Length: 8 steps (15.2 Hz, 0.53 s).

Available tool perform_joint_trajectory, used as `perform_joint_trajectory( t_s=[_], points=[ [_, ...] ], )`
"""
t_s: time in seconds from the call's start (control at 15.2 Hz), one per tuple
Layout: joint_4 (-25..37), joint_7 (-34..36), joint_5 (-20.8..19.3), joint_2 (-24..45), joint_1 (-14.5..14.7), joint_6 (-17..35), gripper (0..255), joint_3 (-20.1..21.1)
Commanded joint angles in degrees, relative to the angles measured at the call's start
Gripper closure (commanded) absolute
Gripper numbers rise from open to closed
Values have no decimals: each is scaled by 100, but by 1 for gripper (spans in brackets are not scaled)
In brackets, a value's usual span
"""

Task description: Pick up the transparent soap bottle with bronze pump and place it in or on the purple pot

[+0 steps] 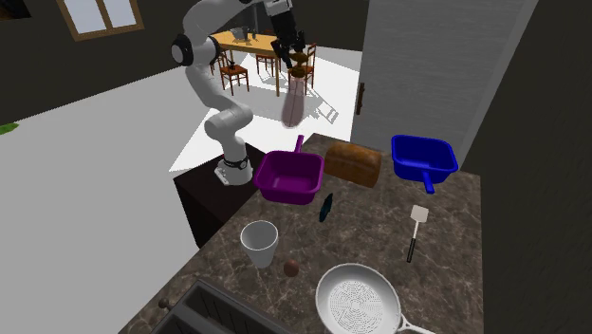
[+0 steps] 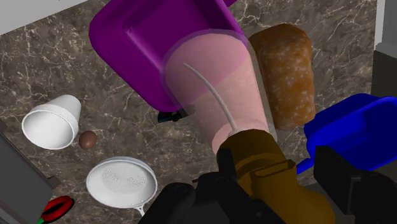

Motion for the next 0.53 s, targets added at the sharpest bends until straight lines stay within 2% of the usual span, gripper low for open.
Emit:
perform_joint_trajectory(
  t_s=[0.0,0.46],
  points=[
    [-74,55,24,-194,18,-116,255,31],
    [-910,14,58,-576,40,337,255,48]
  ],
)
